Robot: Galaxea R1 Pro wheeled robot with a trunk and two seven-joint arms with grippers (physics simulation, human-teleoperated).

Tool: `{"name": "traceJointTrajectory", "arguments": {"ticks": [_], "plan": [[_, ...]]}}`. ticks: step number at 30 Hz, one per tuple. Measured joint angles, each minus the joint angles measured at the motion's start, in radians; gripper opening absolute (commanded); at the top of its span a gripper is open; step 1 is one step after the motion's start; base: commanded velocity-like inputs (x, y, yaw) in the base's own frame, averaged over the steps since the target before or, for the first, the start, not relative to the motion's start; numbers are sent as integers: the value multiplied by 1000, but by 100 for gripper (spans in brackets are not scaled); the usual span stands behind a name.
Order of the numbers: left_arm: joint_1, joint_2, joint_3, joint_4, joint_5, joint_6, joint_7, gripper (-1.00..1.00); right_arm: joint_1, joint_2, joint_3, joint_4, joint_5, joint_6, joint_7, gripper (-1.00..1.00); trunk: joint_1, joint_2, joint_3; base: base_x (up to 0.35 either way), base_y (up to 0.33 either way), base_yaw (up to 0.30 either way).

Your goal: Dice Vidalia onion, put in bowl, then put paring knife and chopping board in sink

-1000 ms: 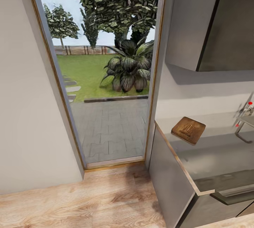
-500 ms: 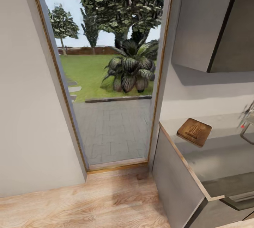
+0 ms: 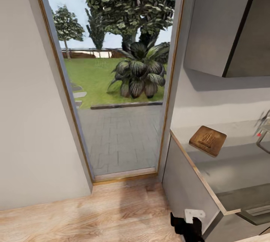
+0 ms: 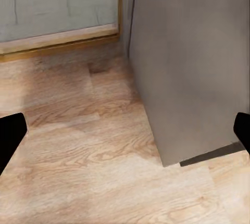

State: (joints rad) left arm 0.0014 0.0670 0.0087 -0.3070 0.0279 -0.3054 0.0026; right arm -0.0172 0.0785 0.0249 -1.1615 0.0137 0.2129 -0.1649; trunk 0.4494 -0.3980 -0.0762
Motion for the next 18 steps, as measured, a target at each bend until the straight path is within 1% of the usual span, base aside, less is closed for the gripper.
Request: {"name": "traceJointTrajectory", "arguments": {"ticks": [1,2,4,5,6,7,8,9,10,11,12,14,15,18], "plan": [[0,0,0,0,0,0,0,100,-19,10,37,-96,23,100,-23,100,0,0,0,0,0,0],[0,0,0,0,0,0,0,100,-35,19,57,-142,40,147,-39,100,0,0,0,0,0,0],[0,0,0,0,0,0,0,100,-53,32,70,-174,56,186,-56,100,0,0,0,0,0,0],[0,0,0,0,0,0,0,100,-71,47,79,-196,71,216,-72,100,0,0,0,0,0,0],[0,0,0,0,0,0,0,100,-83,55,82,-207,79,229,-78,100,0,0,0,0,0,0],[0,0,0,0,0,0,0,100,-105,71,86,-221,94,250,-88,100,0,0,0,0,0,0],[0,0,0,0,0,0,0,100,-118,78,87,-227,102,260,-92,100,0,0,0,0,0,0],[0,0,0,0,0,0,0,100,-144,90,90,-235,117,280,-97,100,0,0,0,0,0,0],[0,0,0,0,0,0,0,100,-160,95,90,-238,123,293,-99,100,0,0,0,0,0,0],[0,0,0,0,0,0,0,100,-190,96,91,-242,134,321,-101,100,0,0,0,0,0,0],[0,0,0,0,0,0,0,100,-265,96,93,-247,147,397,-103,100,0,0,0,0,0,0],[0,0,0,0,0,0,0,100,-320,96,93,-249,150,435,-104,100,0,0,0,0,0,0],[0,0,0,0,0,0,0,100,-365,96,93,-251,153,461,-105,100,0,0,0,0,0,0],[0,0,0,1,0,0,0,100,-461,96,93,-256,155,519,-107,100,0,0,0,0,0,0]]}}
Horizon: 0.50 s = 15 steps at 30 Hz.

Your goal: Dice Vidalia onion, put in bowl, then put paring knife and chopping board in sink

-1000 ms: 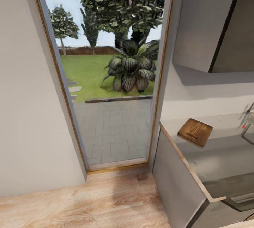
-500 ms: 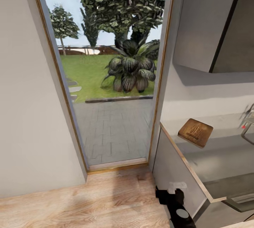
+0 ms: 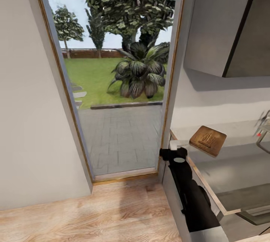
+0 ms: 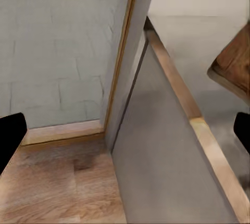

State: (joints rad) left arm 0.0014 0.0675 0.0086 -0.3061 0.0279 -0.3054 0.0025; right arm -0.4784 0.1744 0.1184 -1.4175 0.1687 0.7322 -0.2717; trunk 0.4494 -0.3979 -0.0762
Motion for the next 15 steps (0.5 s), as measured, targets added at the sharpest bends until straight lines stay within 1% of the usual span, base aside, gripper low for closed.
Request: {"name": "traceJointTrajectory", "arguments": {"ticks": [3,4,6,7,8,9,10,11,12,13,15], "plan": [[0,0,0,0,0,0,0,100,-66,0,0,-4,2,55,-1,100,0,0,0,0,0,0],[0,0,0,0,0,0,0,100,-106,0,0,-10,5,87,-2,100,0,0,0,0,0,0],[0,0,0,0,0,0,0,100,-140,0,-2,-16,5,106,-7,100,0,0,0,0,0,0],[0,0,0,0,0,0,0,100,-148,0,-3,-19,4,110,-13,100,0,0,0,0,0,0],[0,0,0,0,0,0,0,100,-159,0,-4,-26,5,115,-30,100,0,0,0,0,0,0],[0,0,0,1,0,0,0,100,-170,0,-8,-37,6,119,-89,100,0,0,0,0,18,0],[0,1,0,1,0,0,0,100,-174,0,-20,-41,3,119,-129,100,0,0,0,15,56,0],[0,1,0,1,0,0,0,100,-176,0,-43,-42,2,119,-148,100,0,0,0,42,94,0],[0,1,0,0,0,0,0,100,-177,0,-75,-43,1,119,-159,100,0,0,0,52,113,0],[0,1,0,1,0,0,0,100,-177,0,-95,-44,0,119,-163,100,0,0,0,69,154,0],[0,1,1,1,0,0,0,100,-178,-1,-166,-44,-4,118,-176,100,0,0,0,84,205,0]]}}
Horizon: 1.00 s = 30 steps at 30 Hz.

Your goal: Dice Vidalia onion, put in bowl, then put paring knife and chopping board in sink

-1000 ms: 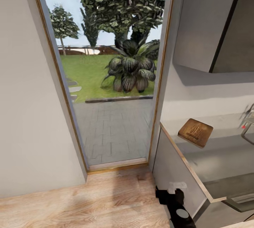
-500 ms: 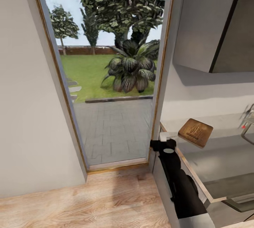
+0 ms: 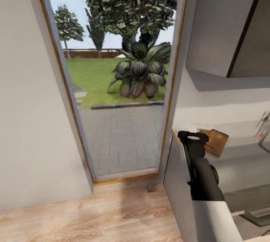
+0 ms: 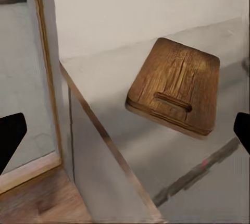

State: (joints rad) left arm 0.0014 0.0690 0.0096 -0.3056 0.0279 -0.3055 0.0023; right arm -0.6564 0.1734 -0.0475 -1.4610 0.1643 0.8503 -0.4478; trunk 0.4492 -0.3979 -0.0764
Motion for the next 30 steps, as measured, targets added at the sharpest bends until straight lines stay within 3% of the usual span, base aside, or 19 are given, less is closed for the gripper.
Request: {"name": "traceJointTrajectory", "arguments": {"ticks": [2,4,14,17,18,22,30], "plan": [[0,0,0,0,0,0,0,100,0,0,-43,0,-1,0,-4,100,0,0,0,93,239,0],[0,0,0,0,0,0,0,100,0,0,-58,0,-2,0,-6,100,0,0,0,95,257,-17],[0,0,-1,0,0,0,0,100,1,0,-101,1,-6,-1,-6,100,0,0,9,22,236,-183],[0,-1,-1,0,0,0,0,100,1,0,-159,1,-7,-1,-4,100,0,0,12,1,41,-211],[0,-1,-1,0,0,0,-1,100,1,0,-200,1,-7,-1,-1,100,0,0,13,0,11,-212],[0,-1,-1,1,0,0,-1,100,1,0,-249,1,-10,-2,2,100,0,0,18,0,4,-212],[0,-1,-1,7,0,0,-1,100,1,0,-251,0,-12,-27,4,100,0,0,27,0,0,-212]]}}
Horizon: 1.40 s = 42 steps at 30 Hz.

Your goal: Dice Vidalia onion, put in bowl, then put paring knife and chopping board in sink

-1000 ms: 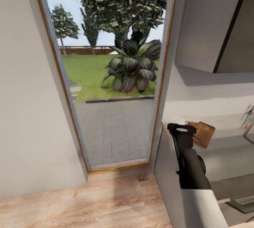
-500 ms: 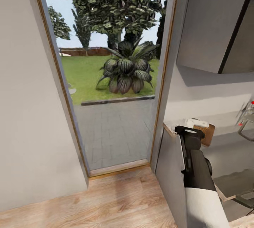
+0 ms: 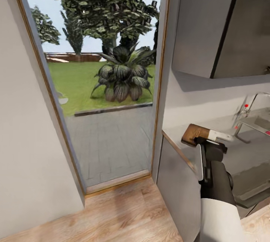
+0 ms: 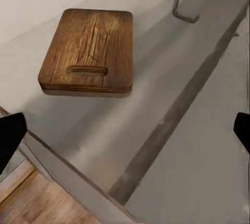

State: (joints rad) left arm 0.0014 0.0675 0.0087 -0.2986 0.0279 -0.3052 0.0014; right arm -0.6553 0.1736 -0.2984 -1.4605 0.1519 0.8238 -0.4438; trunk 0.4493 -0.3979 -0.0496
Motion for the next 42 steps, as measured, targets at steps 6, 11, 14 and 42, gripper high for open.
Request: {"name": "traceJointTrajectory", "arguments": {"ticks": [6,11,14,42], "plan": [[0,-2,-3,1,-4,0,-1,100,0,0,3,2,-2,-53,2,100,0,0,7,30,24,-212],[0,-8,-4,1,-7,0,-2,100,0,0,5,4,-1,-56,39,100,0,0,13,188,152,-212],[0,-9,-5,1,-7,0,-2,100,0,0,5,4,-1,-57,48,100,0,0,16,215,180,-212],[0,-9,-9,1,-7,1,-4,100,0,0,4,20,2,-55,53,100,0,-1,47,90,87,-212]]}}
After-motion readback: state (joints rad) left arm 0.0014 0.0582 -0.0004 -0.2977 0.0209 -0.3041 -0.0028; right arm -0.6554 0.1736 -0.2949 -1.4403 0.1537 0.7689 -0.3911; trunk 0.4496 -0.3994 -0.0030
